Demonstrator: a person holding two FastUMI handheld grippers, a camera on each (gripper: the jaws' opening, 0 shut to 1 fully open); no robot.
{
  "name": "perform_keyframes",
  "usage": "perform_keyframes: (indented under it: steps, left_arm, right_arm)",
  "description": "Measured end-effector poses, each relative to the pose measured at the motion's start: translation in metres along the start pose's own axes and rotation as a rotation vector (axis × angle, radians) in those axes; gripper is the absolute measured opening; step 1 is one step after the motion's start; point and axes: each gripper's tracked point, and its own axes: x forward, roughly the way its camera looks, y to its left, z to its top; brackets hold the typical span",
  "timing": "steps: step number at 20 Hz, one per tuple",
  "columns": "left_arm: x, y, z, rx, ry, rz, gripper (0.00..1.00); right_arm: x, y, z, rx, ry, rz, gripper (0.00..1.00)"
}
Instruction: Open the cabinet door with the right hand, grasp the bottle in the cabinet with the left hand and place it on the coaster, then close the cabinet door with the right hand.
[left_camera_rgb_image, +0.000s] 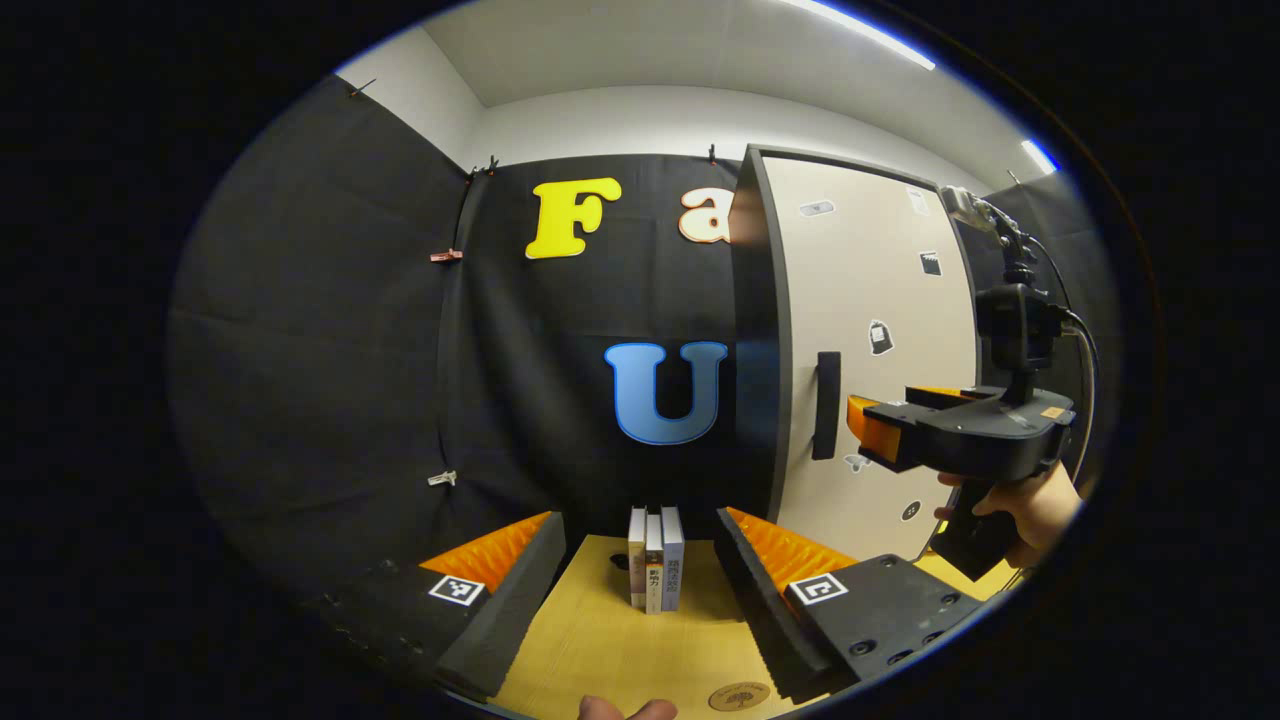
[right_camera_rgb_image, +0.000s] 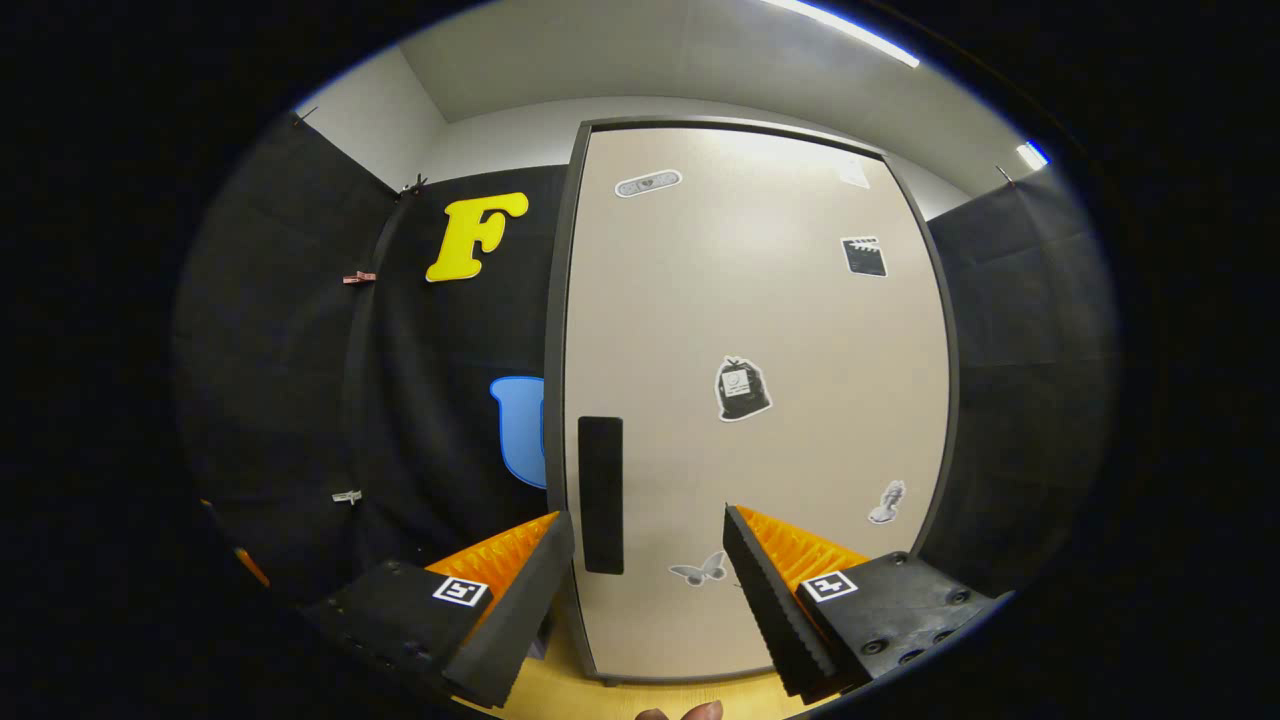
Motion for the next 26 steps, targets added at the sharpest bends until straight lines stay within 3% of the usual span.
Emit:
perform_keyframes:
  steps: [8, 10, 14, 15, 17, 18, 21, 26]
  left_arm:
    - [-0.002, 0.029, -0.016, -0.019, 0.031, 0.046, 0.95]
    - [-0.007, 0.032, -0.018, -0.018, 0.028, 0.052, 0.95]
    - [-0.015, 0.032, -0.018, -0.014, 0.027, 0.055, 0.95]
    - [-0.018, 0.03, -0.02, -0.027, 0.03, 0.053, 0.95]
    - [-0.025, 0.024, -0.02, -0.045, 0.032, 0.046, 0.95]
    - [-0.029, 0.023, -0.02, -0.044, 0.032, 0.046, 0.95]
    - [-0.036, 0.02, -0.022, -0.042, 0.037, 0.05, 0.95]
    - [-0.051, 0.008, -0.017, -0.039, 0.026, 0.052, 0.95]
  right_arm:
    - [0.057, 0.013, -0.024, 0.026, 0.047, -0.039, 0.97]
    - [0.065, 0.012, -0.032, 0.055, 0.071, -0.053, 0.85]
    - [0.074, 0.022, -0.036, 0.117, 0.089, -0.034, 0.43]
    - [0.072, 0.019, -0.035, 0.095, 0.089, -0.041, 0.45]
    - [0.072, 0.02, -0.035, 0.039, 0.086, -0.03, 0.3]
    - [0.068, 0.021, -0.038, 0.047, 0.102, -0.013, 0.3]
    - [0.062, 0.022, -0.035, 0.046, 0.113, 0.039, 0.16]
    - [0.009, 0.018, -0.029, 0.052, 0.114, 0.12, 0.16]
